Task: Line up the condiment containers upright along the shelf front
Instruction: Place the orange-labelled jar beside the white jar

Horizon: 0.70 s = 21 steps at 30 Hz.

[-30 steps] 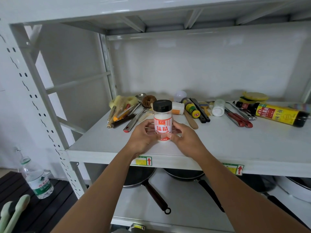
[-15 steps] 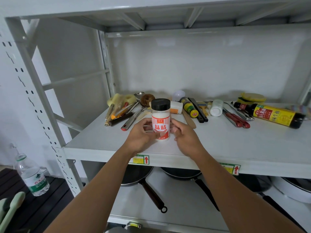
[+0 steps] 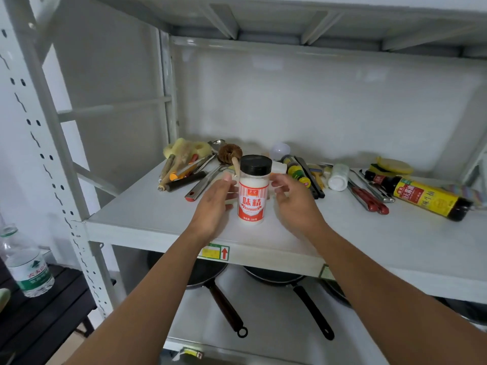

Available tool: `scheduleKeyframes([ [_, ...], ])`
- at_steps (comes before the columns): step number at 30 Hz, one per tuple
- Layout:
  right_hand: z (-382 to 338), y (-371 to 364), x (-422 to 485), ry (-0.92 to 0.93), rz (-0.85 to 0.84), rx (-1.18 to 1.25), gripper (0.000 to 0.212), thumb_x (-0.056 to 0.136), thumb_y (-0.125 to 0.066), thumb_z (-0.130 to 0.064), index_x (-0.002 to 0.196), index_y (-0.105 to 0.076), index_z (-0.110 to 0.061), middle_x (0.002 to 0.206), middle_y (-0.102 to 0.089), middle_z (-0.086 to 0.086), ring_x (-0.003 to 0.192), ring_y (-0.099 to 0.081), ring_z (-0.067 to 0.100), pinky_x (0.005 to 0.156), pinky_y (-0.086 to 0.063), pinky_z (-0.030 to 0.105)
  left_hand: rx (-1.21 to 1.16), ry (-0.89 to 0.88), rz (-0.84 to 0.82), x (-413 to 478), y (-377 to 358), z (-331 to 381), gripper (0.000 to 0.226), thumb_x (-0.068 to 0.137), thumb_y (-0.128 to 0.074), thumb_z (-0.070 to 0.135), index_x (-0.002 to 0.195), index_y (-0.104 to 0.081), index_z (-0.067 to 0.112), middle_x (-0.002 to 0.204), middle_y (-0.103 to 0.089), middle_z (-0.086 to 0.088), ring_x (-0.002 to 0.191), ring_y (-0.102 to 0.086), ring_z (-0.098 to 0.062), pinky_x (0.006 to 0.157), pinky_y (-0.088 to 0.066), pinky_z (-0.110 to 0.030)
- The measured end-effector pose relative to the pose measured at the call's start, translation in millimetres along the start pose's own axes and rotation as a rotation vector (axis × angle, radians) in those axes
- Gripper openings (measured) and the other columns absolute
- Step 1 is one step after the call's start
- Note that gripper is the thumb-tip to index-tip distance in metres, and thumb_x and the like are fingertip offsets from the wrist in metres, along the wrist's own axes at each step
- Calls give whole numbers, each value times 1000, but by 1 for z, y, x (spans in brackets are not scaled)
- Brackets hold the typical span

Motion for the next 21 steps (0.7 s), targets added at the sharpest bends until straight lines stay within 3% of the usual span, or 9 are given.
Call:
scheduleKeyframes([
  [3,-4,5,46,-16,-7,-169,45,99,-56,-4,140,-61,-20,140,-63,5,125,-61,24,103,-49,35,17,-16,14,0,2,-1,61,105,-30,68,136,-62,27,131,-67,8,120,-64,-9,112,-49,-46],
  [5,-5,-3,71,-15,-73,-279,37,96,-59,-13,132,-62,-22,141,-63,8,118,-61,23,106,-51,42,37,-37,34,0,3,-1,62,104,-28,69,136,-62,29,130,-67,11,120,-64,-9,113,-48,-46],
  [7,-4,-16,92,6,-151,-448,33,93,-57,-14,125,-60,-20,130,-66,13,106,-61,24,99,-54,46,44,-41,56,0,6,1,63,103,-26,71,138,-60,31,127,-66,14,120,-63,-9,114,-46,-44],
  [9,-2,-26,110,6,-212,-580,34,90,-59,-16,124,-58,-15,122,-64,14,106,-63,32,95,-54,48,46,-48,64,-1,7,2,62,103,-26,69,140,-59,32,125,-64,15,119,-62,-9,113,-45,-40],
  [12,0,-32,125,-29,-296,-670,49,75,-46,-64,112,-53,-32,119,-64,1,107,-63,30,97,-53,49,45,-68,55,-1,6,3,53,106,-28,63,137,-59,34,123,-63,17,117,-60,-6,104,-43,-32],
  [13,2,-35,128,-26,-330,-679,57,70,-45,-70,112,-53,-33,118,-64,-3,110,-62,29,100,-51,50,38,-71,51,1,6,3,49,107,-28,62,135,-59,35,122,-63,18,117,-60,-5,102,-43,-32],
  [15,6,-38,125,-65,-377,-687,41,85,-60,-58,113,-58,-27,114,-62,-4,114,-59,29,104,-48,47,3,-67,50,4,7,1,46,108,-30,60,133,-60,35,119,-65,20,116,-60,-1,102,-44,-33],
  [17,13,-39,133,-50,-339,-691,15,99,-63,-36,88,-57,-27,105,-61,-2,108,-57,28,98,-49,44,-38,-60,54,7,8,-1,45,108,-32,59,132,-60,33,118,-67,19,115,-61,1,103,-47,-33],
  [21,23,-37,143,-37,-234,-712,26,100,-53,-36,75,-51,-26,86,-59,3,88,-57,28,70,-47,33,-29,-76,49,6,7,0,46,107,-33,59,133,-60,32,119,-67,20,114,-61,2,97,-48,-26],
])
Point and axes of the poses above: each hand's wrist, its own x-axis towards the middle knuckle, its own y-axis out of the back of the hand, z = x × y, the point moved 10 cm from there along x, towards the middle knuckle
